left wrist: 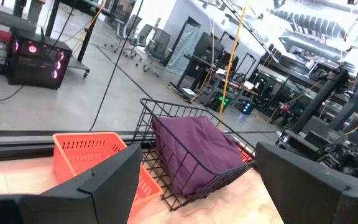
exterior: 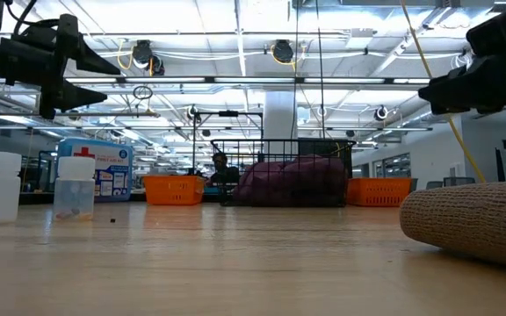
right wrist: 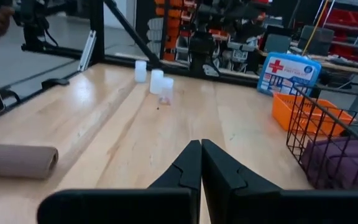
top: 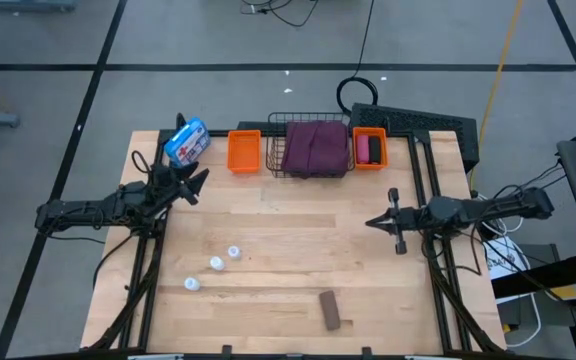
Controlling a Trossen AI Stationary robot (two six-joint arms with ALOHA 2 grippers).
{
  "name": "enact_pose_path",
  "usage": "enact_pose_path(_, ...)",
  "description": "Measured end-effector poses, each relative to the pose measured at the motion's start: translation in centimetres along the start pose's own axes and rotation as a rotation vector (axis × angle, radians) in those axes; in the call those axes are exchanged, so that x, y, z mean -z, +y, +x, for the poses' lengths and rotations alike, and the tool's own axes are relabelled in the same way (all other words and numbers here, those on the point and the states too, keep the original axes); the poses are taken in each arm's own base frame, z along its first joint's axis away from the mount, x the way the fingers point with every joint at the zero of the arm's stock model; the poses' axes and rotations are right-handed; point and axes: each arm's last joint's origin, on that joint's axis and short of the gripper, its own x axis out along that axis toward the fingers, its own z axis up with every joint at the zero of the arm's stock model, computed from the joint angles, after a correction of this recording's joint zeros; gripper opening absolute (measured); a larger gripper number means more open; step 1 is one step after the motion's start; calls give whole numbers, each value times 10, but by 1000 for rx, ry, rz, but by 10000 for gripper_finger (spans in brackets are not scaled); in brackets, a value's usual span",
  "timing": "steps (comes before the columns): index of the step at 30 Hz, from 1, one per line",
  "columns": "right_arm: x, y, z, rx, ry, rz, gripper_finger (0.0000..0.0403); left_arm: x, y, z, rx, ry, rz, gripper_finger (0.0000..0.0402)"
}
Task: Pick & place medical supplies in basket/bin
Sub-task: Put the bottom white pill bottle into the left orange bin
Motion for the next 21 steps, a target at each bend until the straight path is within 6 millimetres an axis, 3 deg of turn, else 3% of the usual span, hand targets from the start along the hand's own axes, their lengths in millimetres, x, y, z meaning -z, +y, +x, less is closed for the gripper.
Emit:
enact_pose_path(10,-1,0,-3,-3,-18,162,0,0,0,0,-2,1,-73,324)
enact_pose_path(21,-1,0,-3,-4,-18,165,0,-1,2,0,-52,-26,9,324)
